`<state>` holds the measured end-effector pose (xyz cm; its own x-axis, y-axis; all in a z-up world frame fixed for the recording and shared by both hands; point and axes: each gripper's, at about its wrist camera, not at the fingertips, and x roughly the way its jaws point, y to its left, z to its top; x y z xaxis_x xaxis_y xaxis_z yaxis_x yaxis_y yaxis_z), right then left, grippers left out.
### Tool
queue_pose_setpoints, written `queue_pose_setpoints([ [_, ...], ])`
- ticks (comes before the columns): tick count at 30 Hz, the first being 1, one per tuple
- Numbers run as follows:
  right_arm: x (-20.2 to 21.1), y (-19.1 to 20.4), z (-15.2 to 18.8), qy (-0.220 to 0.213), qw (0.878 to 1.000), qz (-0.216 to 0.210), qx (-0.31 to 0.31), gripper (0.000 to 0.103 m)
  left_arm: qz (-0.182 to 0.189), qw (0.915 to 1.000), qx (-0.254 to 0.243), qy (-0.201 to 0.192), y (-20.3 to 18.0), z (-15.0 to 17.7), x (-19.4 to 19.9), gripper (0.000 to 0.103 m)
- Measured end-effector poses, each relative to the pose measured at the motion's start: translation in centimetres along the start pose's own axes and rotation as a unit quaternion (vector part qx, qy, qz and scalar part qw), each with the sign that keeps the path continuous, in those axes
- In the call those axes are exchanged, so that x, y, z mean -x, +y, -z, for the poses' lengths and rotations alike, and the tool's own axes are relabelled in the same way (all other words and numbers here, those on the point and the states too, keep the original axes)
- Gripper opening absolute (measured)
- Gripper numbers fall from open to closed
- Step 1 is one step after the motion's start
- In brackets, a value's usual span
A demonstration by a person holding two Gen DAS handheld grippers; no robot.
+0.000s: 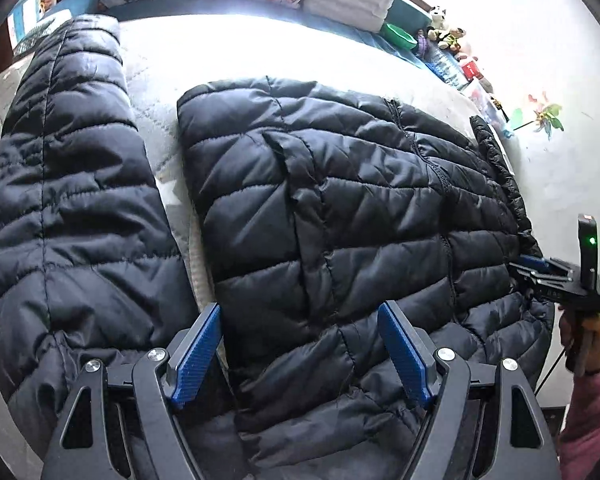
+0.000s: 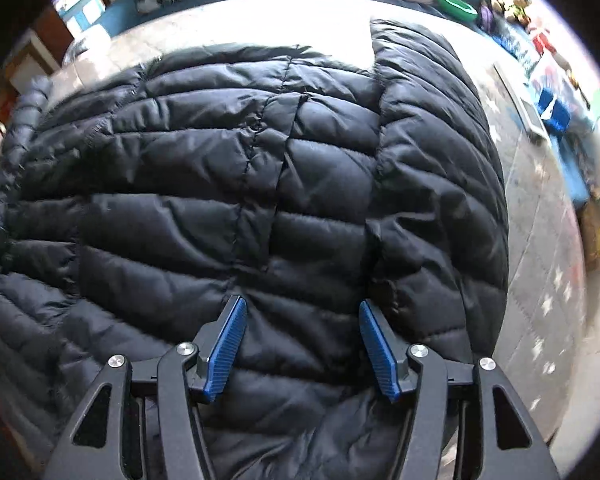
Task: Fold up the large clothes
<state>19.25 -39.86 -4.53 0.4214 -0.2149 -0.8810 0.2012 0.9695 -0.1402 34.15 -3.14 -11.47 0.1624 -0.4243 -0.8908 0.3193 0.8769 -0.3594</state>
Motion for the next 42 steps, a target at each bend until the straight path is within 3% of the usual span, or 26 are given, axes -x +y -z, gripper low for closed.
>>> queue_pose_setpoints([
  [2,-0.7,-0.1,-0.7,0.000,1.000,0.006,0.008,0.069,-0.016,0.9998,0.008,0.012,0.2,-0.4,-0.8,0.084],
  [6,-2.0,-1.2,-1.4,0.015,0.999,-0.034,-0.009,0.072,-0.028,0.9994,0.005,0.020,0.6,-0.4,-1.6,0.083],
  [10,-2.3,-1.1,-1.7,0.006,0.999,-0.041,0.011,0.071,-0.044,0.9986,-0.030,0.002,-0.4,-0.1,-1.7,0.053],
  [12,-2.4,-0.8,-2.3,-0.009,0.999,-0.050,0.018,0.061,-0.048,0.9981,-0.035,-0.016,-0.5,0.2,-1.2,0.041],
  [16,-0.2,0.2,-2.0,-0.045,0.998,-0.049,0.020,0.023,-0.072,0.9936,-0.046,-0.073,-1.6,0.2,1.6,0.028],
  [18,1.0,0.3,-2.4,-0.066,0.996,-0.052,0.011,0.016,-0.076,0.9912,-0.048,-0.097,-2.0,0.0,3.2,0.026],
  [22,3.9,0.9,-4.0,-0.111,0.991,-0.072,0.008,0.015,-0.078,0.9858,-0.052,-0.139,-3.0,-1.6,6.7,0.024],
  [28,6.6,3.2,-7.6,-0.184,0.981,-0.056,0.020,0.014,-0.120,0.9720,-0.052,-0.195,-2.7,-5.2,9.8,0.024],
  [30,6.7,3.1,-9.4,-0.201,0.978,-0.049,0.017,0.014,-0.130,0.9717,-0.040,-0.193,-1.6,-6.7,9.4,0.031],
  [34,3.4,2.7,-11.9,-0.166,0.984,-0.058,0.012,0.023,-0.147,0.9794,0.000,-0.138,1.5,-7.9,6.8,0.041],
  [37,3.9,3.0,-9.4,-0.160,0.986,-0.036,0.022,0.023,-0.182,0.9738,-0.003,-0.135,1.8,-7.4,6.1,0.042],
  [40,4.4,3.6,-7.9,-0.131,0.989,-0.050,0.053,0.023,-0.172,0.9746,-0.010,-0.143,1.3,-5.5,7.2,0.051],
  [42,4.4,4.0,-6.9,-0.112,0.989,-0.066,0.070,0.023,-0.172,0.9725,-0.035,-0.153,-0.5,-3.7,7.5,0.051],
])
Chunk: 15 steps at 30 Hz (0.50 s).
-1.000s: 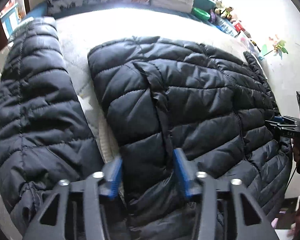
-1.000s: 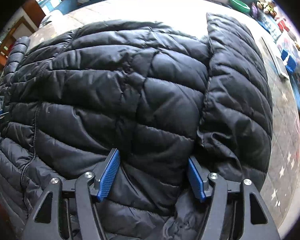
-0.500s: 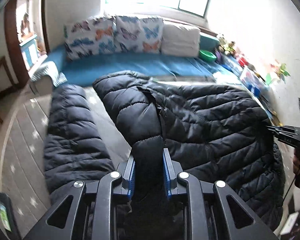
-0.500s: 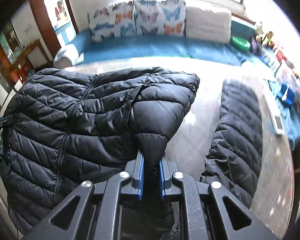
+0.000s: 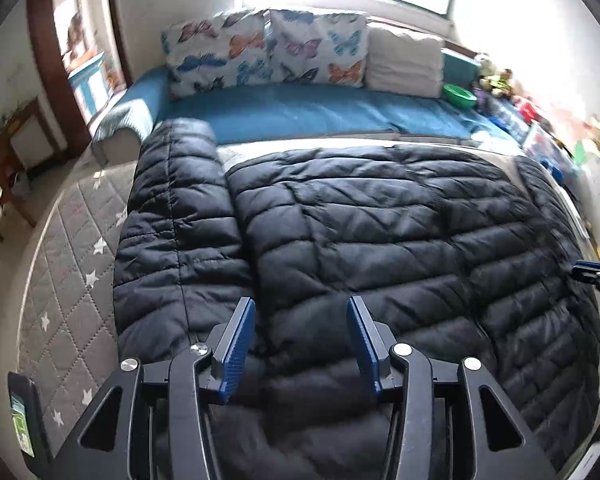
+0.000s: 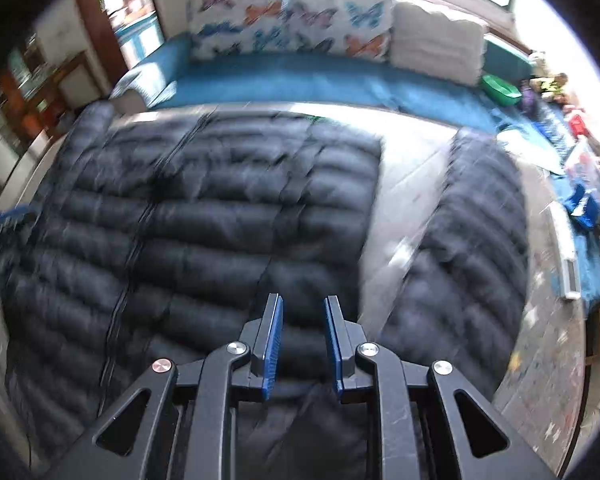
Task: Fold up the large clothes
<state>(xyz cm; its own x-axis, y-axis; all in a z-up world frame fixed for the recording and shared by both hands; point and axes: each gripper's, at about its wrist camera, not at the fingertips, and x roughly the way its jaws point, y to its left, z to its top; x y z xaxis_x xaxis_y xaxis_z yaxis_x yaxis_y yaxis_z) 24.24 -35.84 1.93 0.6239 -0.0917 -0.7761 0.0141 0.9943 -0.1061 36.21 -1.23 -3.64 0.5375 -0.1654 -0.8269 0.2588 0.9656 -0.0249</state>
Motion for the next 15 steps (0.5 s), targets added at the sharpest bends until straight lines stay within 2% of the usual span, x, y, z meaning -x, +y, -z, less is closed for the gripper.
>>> queue_pose_setpoints([
  [4,0.3,2.1,3.2,0.033,0.998,-0.024,0.042,0.023,0.020,0.9979,-0.061,-0.011,-3.9,3.0,2.7,0.051],
  [7,0.0,3.8,5.9,0.045,0.996,-0.012,0.075,0.024,0.040,0.9951,-0.090,0.005,-6.1,5.8,2.8,0.051],
  [11,-1.9,4.7,9.0,0.057,0.993,0.025,0.099,0.027,0.011,0.9945,-0.100,0.030,-7.1,8.9,0.9,0.051],
  [13,-1.5,5.1,9.8,0.031,0.992,0.033,0.118,0.027,0.006,0.9947,-0.096,0.038,-7.0,9.8,0.1,0.051],
  [15,-0.3,4.4,9.9,0.031,0.994,0.016,0.104,0.027,-0.006,0.9940,-0.102,0.041,-7.5,10.6,0.2,0.051],
])
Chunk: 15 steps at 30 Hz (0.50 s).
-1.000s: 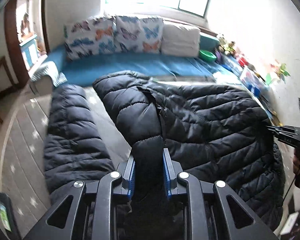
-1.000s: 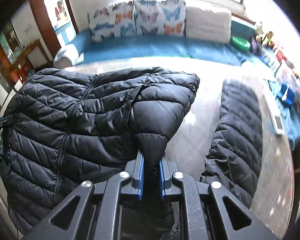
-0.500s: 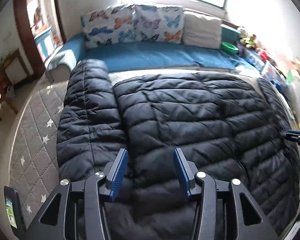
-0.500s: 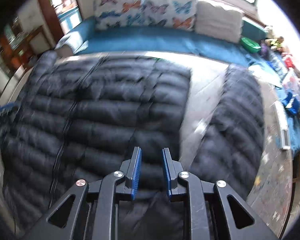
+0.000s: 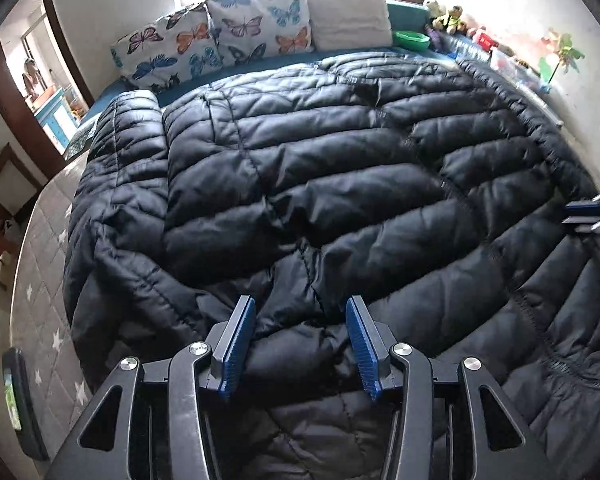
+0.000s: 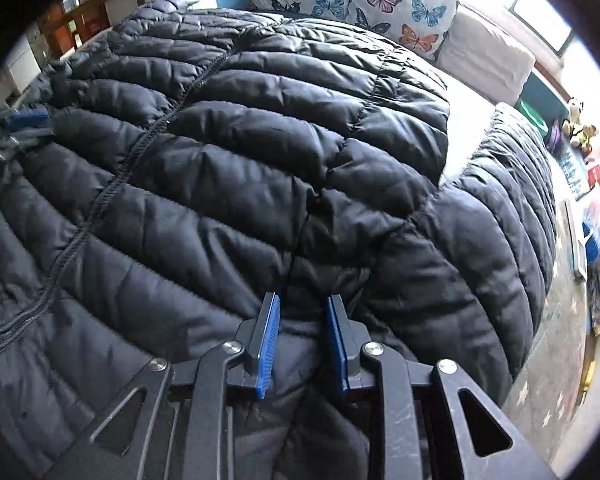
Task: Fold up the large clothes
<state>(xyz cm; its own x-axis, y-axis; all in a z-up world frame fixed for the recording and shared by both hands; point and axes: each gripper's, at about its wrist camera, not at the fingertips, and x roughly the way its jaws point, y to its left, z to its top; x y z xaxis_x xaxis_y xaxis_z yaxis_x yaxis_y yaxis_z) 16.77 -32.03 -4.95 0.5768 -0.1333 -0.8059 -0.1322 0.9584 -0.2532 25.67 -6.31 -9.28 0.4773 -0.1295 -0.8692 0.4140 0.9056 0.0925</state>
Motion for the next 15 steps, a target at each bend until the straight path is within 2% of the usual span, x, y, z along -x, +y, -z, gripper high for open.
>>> queue_pose_setpoints([
  [3,2.3,-2.1,1.1,-0.021,0.998,-0.046,-0.044,0.033,-0.004,0.9997,-0.015,-0.018,-0.8,1.0,0.8,0.055],
  [5,3.1,-3.6,2.4,-0.033,0.996,-0.063,-0.061,0.052,-0.002,0.9997,-0.015,-0.021,-0.8,1.9,0.6,0.055],
  [6,3.0,-4.0,3.0,-0.031,0.995,-0.064,-0.064,0.055,0.000,0.9998,-0.014,-0.017,-0.3,1.7,0.2,0.056],
  [8,2.0,-4.9,4.6,-0.016,0.996,-0.055,-0.070,0.056,0.001,0.9999,-0.008,-0.010,-0.2,1.5,0.1,0.055],
  [9,1.7,-5.3,5.2,-0.013,0.995,-0.062,-0.075,0.056,0.002,1.0000,-0.007,-0.005,0.0,1.1,0.1,0.056],
  [12,2.7,-7.2,5.8,-0.028,0.990,-0.090,-0.106,0.056,0.015,0.9998,0.008,0.004,0.2,0.0,1.2,0.056],
  [15,4.1,-10.9,5.9,-0.054,0.980,-0.109,-0.156,0.056,0.040,0.9989,0.022,0.005,0.4,-1.0,2.6,0.056],
])
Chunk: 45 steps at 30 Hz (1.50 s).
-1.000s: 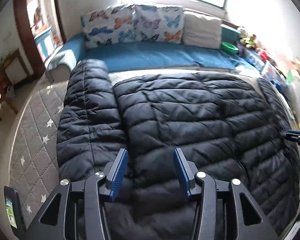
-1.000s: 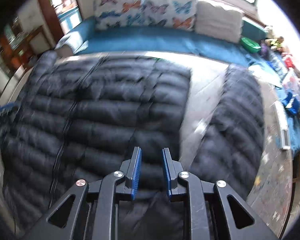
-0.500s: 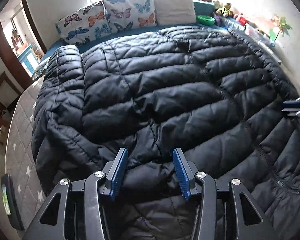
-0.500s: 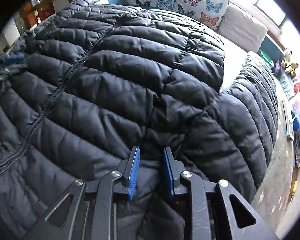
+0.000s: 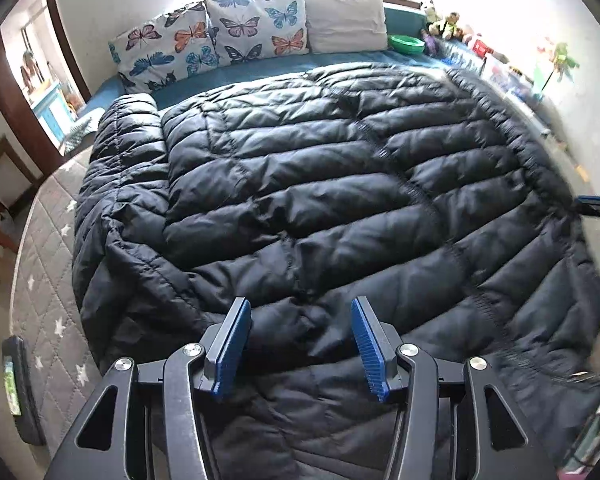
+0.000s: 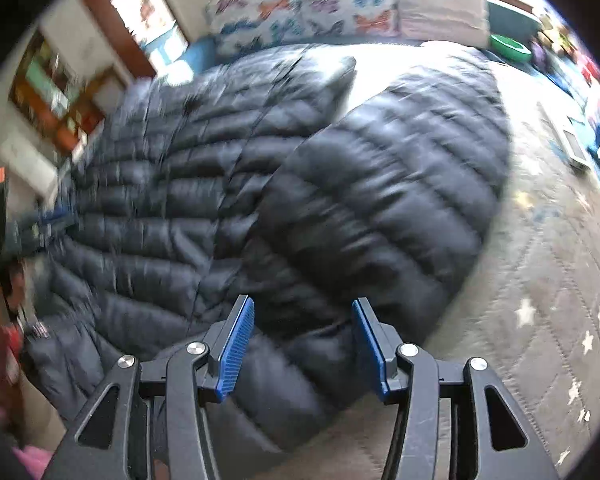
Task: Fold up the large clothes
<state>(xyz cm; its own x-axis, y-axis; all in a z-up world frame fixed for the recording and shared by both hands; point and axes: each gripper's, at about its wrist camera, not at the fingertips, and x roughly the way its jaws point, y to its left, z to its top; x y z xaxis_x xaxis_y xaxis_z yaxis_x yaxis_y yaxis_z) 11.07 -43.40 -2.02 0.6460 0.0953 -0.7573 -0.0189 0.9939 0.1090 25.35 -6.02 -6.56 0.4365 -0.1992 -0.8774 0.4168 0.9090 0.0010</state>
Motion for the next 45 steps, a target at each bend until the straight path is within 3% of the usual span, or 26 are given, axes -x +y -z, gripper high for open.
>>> queue_pose_setpoints([
  [5,0.8,-6.9,-2.9,-0.038,0.995,-0.007,-0.087,0.059,0.046,0.9989,0.011,0.002,-1.5,-0.1,1.6,0.056],
  [7,0.4,-9.9,-4.0,-0.052,0.991,-0.011,-0.124,0.059,0.051,0.9986,0.008,0.004,-2.2,0.3,1.8,0.065],
  [9,0.0,-12.7,-4.1,-0.057,0.987,-0.013,-0.149,0.059,0.054,0.9985,0.009,0.006,-2.7,0.8,1.9,0.066],
  [14,-2.9,-16.4,-5.7,-0.067,0.975,-0.051,-0.206,0.059,0.049,0.9986,0.019,0.010,-2.8,1.5,1.9,0.067],
  [17,-4.2,-17.8,-6.5,-0.073,0.971,-0.054,-0.222,0.059,0.046,0.9980,0.043,0.011,-1.9,1.8,2.1,0.077],
  [23,-5.4,-19.8,-7.6,-0.094,0.961,-0.099,-0.240,0.059,0.038,0.9969,0.068,0.012,-0.5,2.0,2.3,0.078],
  [27,-6.0,-19.6,-8.5,-0.108,0.956,-0.120,-0.243,0.058,0.030,0.9963,0.079,0.021,0.0,2.0,1.8,0.078],
  [28,-6.3,-19.7,-8.8,-0.111,0.954,-0.125,-0.249,0.049,0.028,0.9962,0.079,0.022,0.0,2.0,1.8,0.078],
  [29,-6.2,-19.6,-8.9,-0.115,0.953,-0.127,-0.251,0.031,0.026,0.9962,0.080,0.022,0.1,2.0,1.8,0.078],
  [32,-5.1,-19.1,-9.2,-0.129,0.953,-0.120,-0.245,0.016,0.022,0.9965,0.079,0.015,0.3,1.9,2.3,0.078],
  [39,1.6,-14.1,-10.9,-0.192,0.962,-0.083,-0.174,0.012,0.026,0.9966,0.077,-0.015,0.9,2.0,4.5,0.078],
  [45,8.4,-3.0,-11.4,-0.249,0.967,-0.045,-0.023,0.011,0.036,0.9955,0.077,-0.043,2.0,3.7,6.8,0.078],
])
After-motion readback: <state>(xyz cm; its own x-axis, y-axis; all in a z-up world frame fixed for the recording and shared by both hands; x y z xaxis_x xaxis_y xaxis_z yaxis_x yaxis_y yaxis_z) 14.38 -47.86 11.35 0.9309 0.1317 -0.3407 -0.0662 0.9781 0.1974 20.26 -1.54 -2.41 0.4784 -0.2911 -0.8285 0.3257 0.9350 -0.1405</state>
